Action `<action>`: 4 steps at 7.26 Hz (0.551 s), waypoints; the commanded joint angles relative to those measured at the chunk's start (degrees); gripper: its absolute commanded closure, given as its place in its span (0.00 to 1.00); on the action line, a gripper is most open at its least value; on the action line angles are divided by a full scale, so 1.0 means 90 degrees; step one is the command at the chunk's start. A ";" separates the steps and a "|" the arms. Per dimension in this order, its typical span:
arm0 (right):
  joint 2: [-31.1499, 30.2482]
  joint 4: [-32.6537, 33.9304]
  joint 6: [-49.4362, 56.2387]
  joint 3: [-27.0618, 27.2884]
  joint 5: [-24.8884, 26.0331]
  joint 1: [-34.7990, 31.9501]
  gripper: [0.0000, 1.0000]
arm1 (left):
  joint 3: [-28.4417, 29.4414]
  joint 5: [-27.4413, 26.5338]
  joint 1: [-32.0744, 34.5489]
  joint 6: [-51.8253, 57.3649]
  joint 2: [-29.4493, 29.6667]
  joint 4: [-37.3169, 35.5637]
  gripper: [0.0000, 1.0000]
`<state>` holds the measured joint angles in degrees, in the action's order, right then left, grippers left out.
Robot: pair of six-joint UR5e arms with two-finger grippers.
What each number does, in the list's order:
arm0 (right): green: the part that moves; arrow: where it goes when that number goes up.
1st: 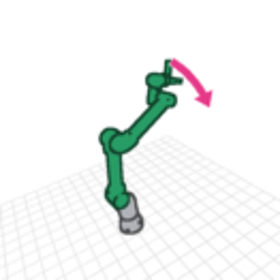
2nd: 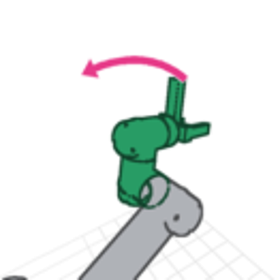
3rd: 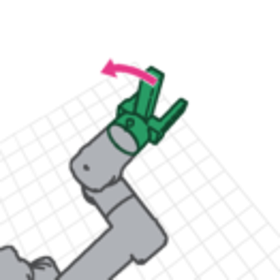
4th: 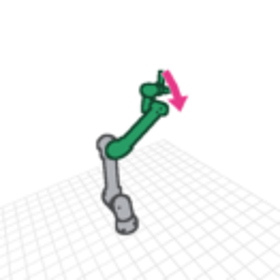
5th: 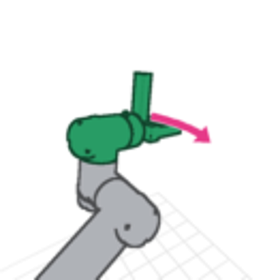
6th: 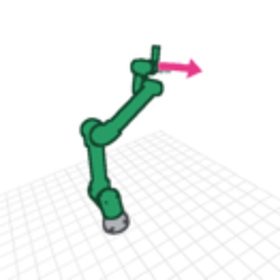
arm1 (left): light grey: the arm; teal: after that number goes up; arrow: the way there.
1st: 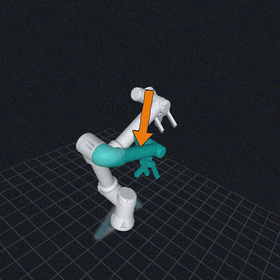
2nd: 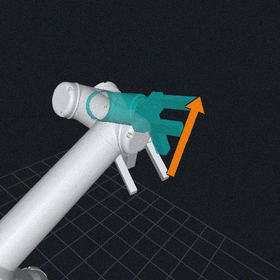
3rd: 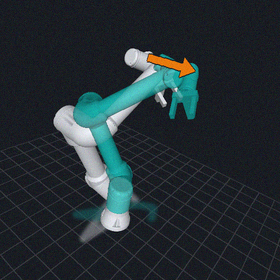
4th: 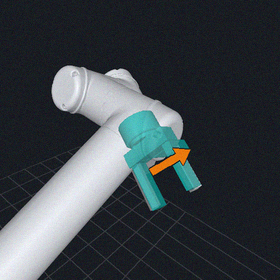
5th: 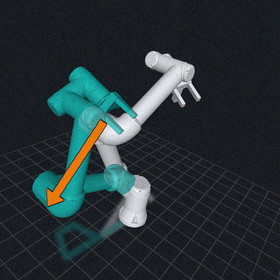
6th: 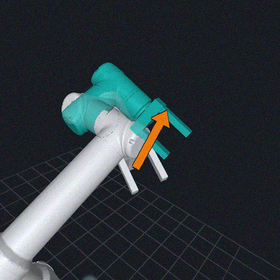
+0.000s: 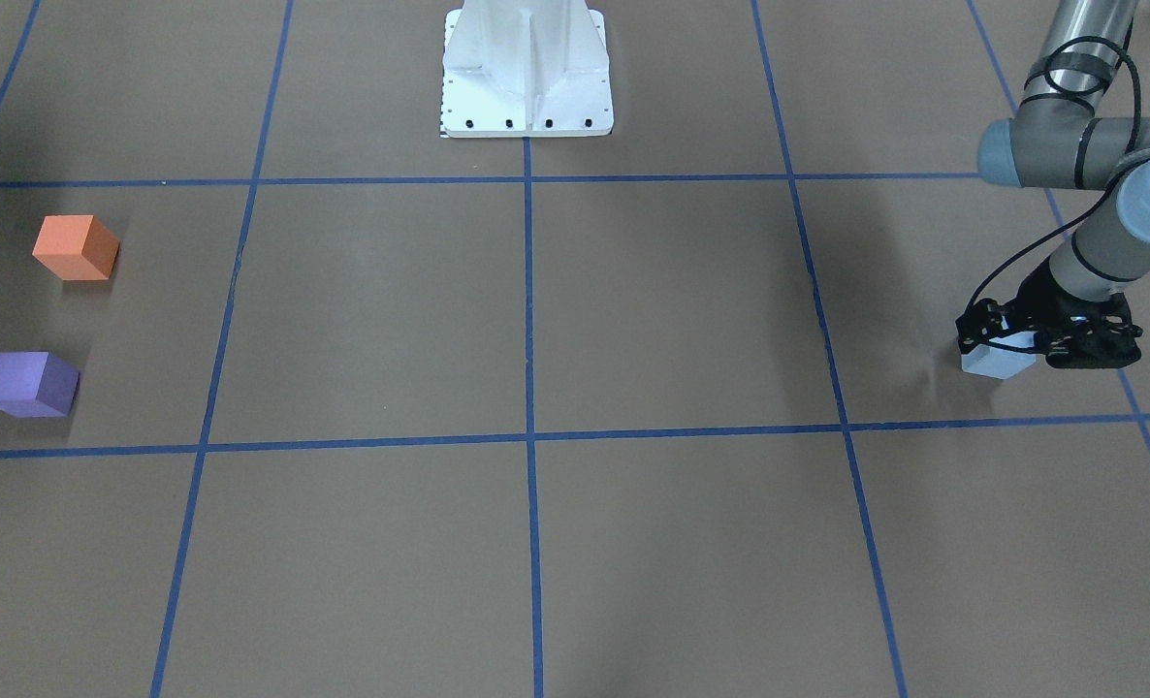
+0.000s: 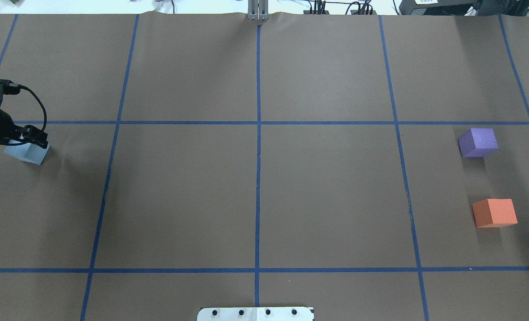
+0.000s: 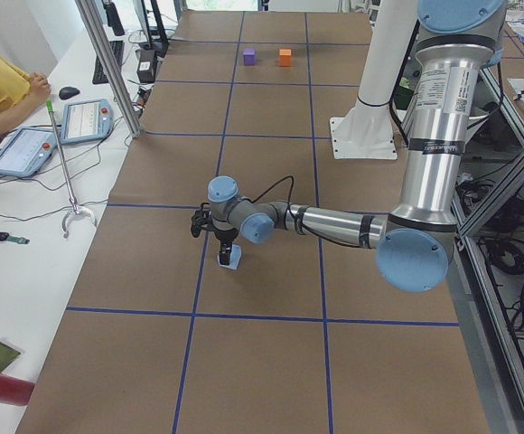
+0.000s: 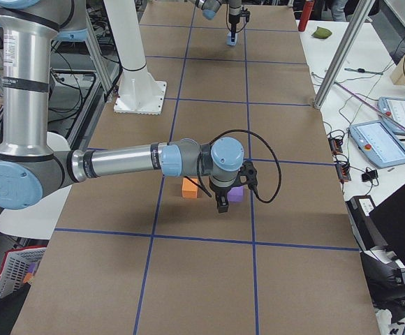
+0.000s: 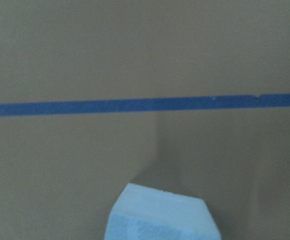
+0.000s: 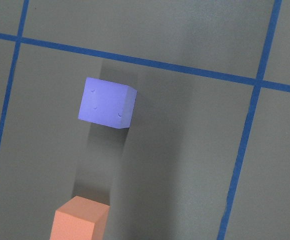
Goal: Place blue block between orange and purple blocks
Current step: 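Close the left gripper on the light-blue cube and lift it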
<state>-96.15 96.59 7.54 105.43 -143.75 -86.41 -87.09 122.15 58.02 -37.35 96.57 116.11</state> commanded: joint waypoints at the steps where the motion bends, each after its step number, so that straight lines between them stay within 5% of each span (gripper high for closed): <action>1: -0.0039 0.0000 -0.0027 0.0034 -0.0101 0.0002 0.00 | 0.0077 -0.0309 -0.0001 0.0691 0.0169 0.0018 0.06; 2: -0.0040 0.0000 -0.0027 0.0024 -0.0102 0.0002 0.00 | 0.0086 -0.0436 0.0008 0.0693 0.0101 0.0028 0.26; 4: -0.0040 0.0000 -0.0037 0.0014 -0.0112 0.0011 0.00 | 0.0077 -0.0613 0.0018 0.0703 0.0042 0.0038 0.18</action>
<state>-96.48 96.59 7.28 105.60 -144.69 -86.37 -86.40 117.37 58.11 -31.23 97.33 116.41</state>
